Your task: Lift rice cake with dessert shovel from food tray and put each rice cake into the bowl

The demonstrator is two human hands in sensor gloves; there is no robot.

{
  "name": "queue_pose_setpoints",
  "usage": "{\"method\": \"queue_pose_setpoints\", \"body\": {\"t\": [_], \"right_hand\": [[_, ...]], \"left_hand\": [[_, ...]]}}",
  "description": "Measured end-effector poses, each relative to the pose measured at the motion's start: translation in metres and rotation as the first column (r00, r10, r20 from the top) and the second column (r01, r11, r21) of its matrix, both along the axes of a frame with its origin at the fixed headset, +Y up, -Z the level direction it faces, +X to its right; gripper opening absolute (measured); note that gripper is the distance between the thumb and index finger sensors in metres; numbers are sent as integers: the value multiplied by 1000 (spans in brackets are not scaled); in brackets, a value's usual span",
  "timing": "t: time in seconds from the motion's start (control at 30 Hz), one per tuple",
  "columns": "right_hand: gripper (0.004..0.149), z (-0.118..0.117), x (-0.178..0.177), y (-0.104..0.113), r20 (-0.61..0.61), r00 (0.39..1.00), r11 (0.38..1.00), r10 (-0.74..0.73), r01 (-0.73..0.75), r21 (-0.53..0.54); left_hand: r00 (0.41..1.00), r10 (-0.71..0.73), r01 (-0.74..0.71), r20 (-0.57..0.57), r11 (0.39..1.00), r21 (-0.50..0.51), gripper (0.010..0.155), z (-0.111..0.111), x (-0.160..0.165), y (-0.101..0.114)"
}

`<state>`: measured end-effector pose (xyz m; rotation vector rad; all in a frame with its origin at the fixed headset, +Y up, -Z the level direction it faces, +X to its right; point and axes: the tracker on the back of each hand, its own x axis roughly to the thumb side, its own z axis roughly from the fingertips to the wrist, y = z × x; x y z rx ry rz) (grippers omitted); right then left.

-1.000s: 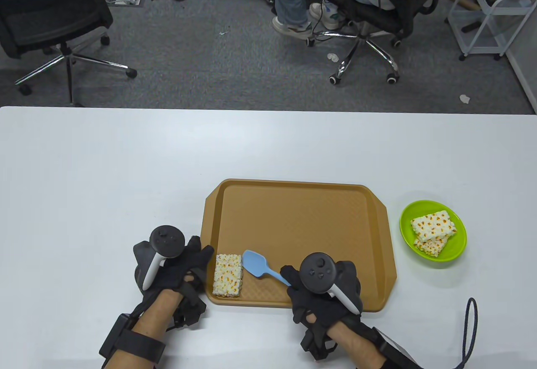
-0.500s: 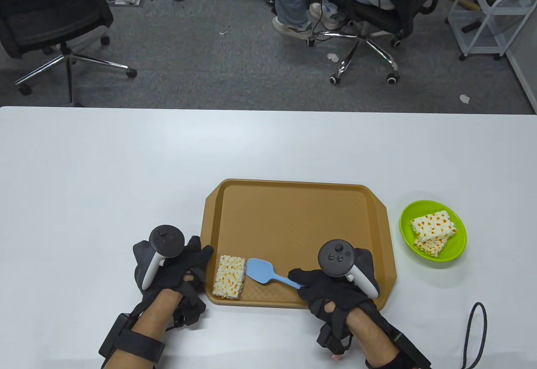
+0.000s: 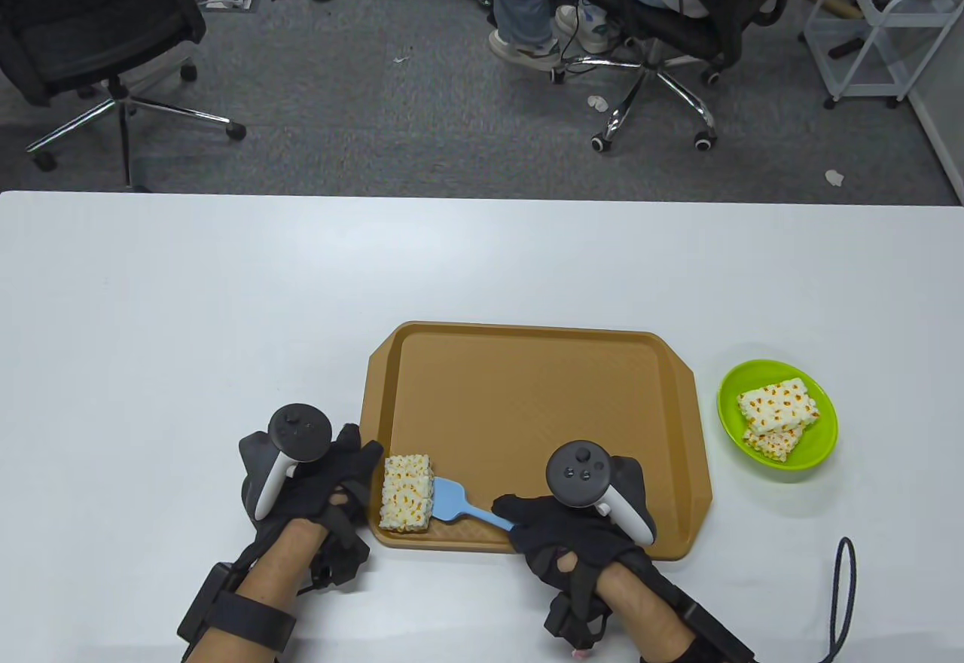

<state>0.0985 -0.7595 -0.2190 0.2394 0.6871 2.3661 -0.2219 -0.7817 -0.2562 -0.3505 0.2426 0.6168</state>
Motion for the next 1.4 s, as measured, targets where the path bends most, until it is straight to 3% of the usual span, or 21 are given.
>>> {"method": "queue_pose_setpoints", "body": {"t": [0.63,0.9,1.4], "right_hand": [[54,7,-25,-6,25,1000,996,-13,11,84],[57,6,-18,-9,32,995,995,-98,98,2],[56,3,45,36,188,954,968,-235,212,136]], "left_hand": [[1000,-9,9,2,1000,6,62,-1,1,-1],[1000,19,-19,-1,1000,-4,62,-1,0,-2],[999,33,-33,-2,999,-10,62,-1,-2,-2]]}}
